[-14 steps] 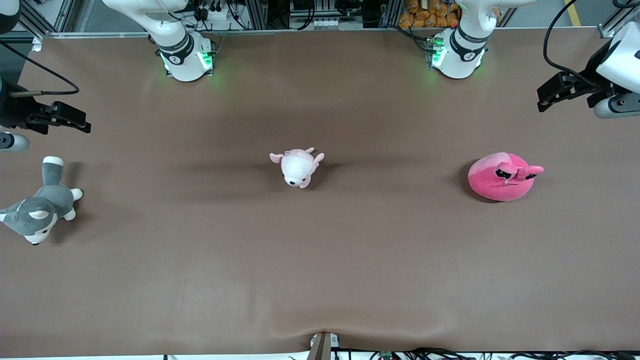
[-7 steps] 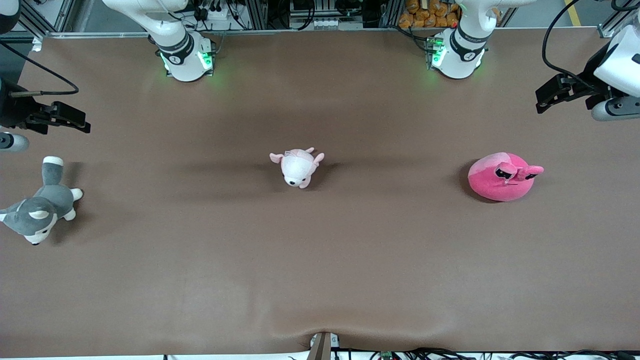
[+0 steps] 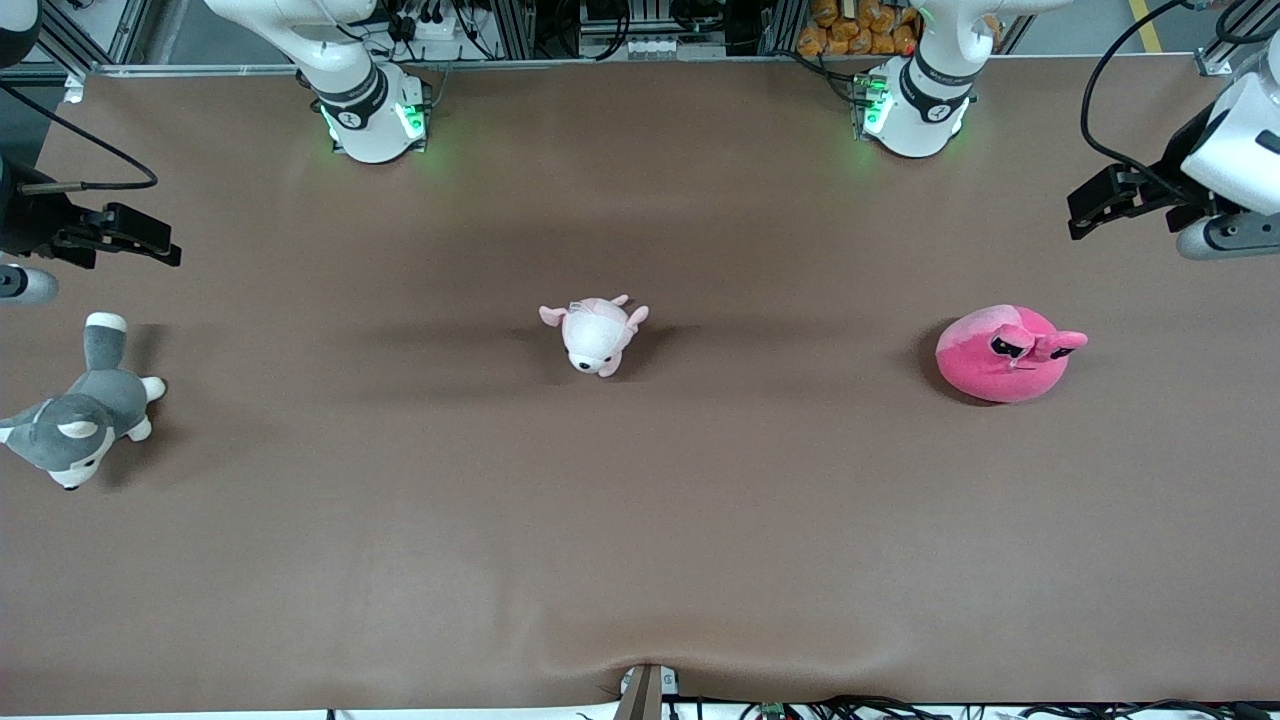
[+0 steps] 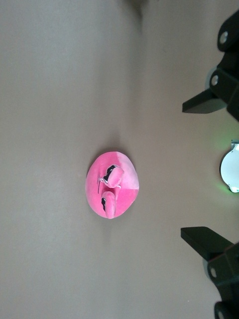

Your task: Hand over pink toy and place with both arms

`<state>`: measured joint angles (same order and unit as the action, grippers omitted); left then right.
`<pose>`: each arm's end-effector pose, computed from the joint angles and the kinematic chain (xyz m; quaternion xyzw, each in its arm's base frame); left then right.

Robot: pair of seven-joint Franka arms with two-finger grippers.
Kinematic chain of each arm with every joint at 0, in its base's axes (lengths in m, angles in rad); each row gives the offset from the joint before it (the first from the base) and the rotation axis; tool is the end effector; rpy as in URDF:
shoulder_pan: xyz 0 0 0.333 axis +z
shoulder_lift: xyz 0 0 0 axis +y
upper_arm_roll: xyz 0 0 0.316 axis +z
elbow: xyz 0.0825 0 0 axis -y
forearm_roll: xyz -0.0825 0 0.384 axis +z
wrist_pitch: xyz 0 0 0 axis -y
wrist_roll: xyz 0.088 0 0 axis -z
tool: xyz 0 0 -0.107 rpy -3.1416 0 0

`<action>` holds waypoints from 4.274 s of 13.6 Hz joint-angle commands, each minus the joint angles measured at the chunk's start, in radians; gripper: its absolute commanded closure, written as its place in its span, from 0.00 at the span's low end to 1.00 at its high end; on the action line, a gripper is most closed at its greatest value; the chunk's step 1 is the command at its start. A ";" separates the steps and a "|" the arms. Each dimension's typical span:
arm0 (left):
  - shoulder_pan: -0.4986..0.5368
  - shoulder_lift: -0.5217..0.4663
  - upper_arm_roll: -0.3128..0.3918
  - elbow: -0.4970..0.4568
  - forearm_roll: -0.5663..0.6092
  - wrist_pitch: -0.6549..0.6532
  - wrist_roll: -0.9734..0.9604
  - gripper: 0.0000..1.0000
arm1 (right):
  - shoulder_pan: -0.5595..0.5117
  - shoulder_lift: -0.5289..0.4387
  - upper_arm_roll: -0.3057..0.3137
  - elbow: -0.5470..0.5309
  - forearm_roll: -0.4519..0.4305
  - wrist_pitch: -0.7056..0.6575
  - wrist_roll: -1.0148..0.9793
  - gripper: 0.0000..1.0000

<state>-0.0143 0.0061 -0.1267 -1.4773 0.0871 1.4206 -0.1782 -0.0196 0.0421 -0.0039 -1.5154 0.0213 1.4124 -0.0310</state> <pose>0.5369 -0.0655 0.6523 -0.9983 -0.0237 0.0241 0.0473 0.5501 -0.0103 0.6143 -0.9973 -0.0046 0.0722 0.0125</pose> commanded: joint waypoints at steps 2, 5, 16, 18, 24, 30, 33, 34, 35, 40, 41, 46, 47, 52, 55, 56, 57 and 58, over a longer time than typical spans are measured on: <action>0.019 0.000 -0.004 0.006 -0.004 0.006 0.019 0.00 | 0.001 -0.002 0.004 0.001 -0.014 0.002 -0.001 0.00; 0.027 0.002 -0.002 -0.015 -0.007 0.047 0.020 0.00 | 0.000 -0.002 0.004 0.001 -0.014 0.002 -0.001 0.00; 0.051 0.006 -0.013 -0.071 -0.032 0.064 -0.029 0.00 | 0.006 -0.001 0.004 0.008 -0.014 0.003 -0.001 0.00; 0.045 -0.009 -0.016 -0.060 -0.032 0.058 -0.052 0.00 | 0.006 0.005 0.004 0.008 -0.014 0.003 -0.001 0.00; 0.050 0.003 -0.011 -0.046 -0.026 0.034 -0.095 0.00 | 0.003 0.012 0.004 0.006 -0.014 0.002 -0.003 0.00; 0.033 0.003 -0.024 -0.047 -0.023 -0.025 -0.110 0.00 | 0.000 0.013 0.004 0.006 -0.014 0.003 -0.003 0.00; 0.037 0.003 -0.030 -0.046 -0.023 -0.042 -0.112 0.00 | 0.001 0.013 0.004 0.006 -0.014 0.002 -0.003 0.00; 0.040 0.003 -0.028 -0.046 -0.024 -0.040 -0.112 0.00 | 0.001 0.013 0.004 0.006 -0.014 0.002 -0.003 0.00; 0.042 0.006 -0.028 -0.043 -0.024 -0.039 -0.112 0.00 | 0.001 0.013 0.004 0.006 -0.015 0.002 -0.003 0.00; 0.080 0.008 -0.017 -0.043 -0.029 0.001 -0.110 0.00 | 0.001 0.013 0.004 0.006 -0.014 0.002 -0.003 0.00; 0.100 0.015 -0.017 -0.047 -0.029 0.018 -0.110 0.00 | 0.000 0.013 0.004 0.006 -0.014 0.003 -0.003 0.00; 0.160 0.037 -0.019 -0.055 -0.035 -0.002 -0.260 0.00 | 0.000 0.013 0.004 0.006 -0.014 0.003 -0.003 0.00; 0.159 0.040 -0.021 -0.055 -0.035 -0.003 -0.300 0.00 | 0.000 0.013 0.004 0.006 -0.014 0.003 -0.003 0.00; 0.152 0.072 -0.028 -0.051 -0.029 -0.002 -0.475 0.00 | 0.001 0.013 0.004 0.006 -0.014 0.003 -0.003 0.00; 0.159 0.091 -0.028 -0.046 -0.029 -0.002 -0.495 0.00 | 0.001 0.015 0.004 0.006 -0.014 0.003 -0.003 0.00; 0.162 0.091 -0.028 -0.047 -0.030 -0.003 -0.497 0.00 | 0.001 0.013 0.004 0.006 -0.014 0.002 -0.003 0.00; 0.162 0.097 -0.028 -0.049 -0.030 -0.003 -0.504 0.00 | 0.001 0.018 0.004 0.006 -0.014 0.003 -0.003 0.00; 0.162 0.098 -0.028 -0.047 -0.030 -0.003 -0.514 0.00 | 0.003 0.018 0.004 0.006 -0.014 0.002 -0.003 0.00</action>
<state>0.1418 0.0966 -0.1514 -1.5396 0.0653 1.4283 -0.6675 -0.0184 0.0560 -0.0020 -1.5145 0.0213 1.4145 -0.0314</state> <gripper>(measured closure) 0.000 0.000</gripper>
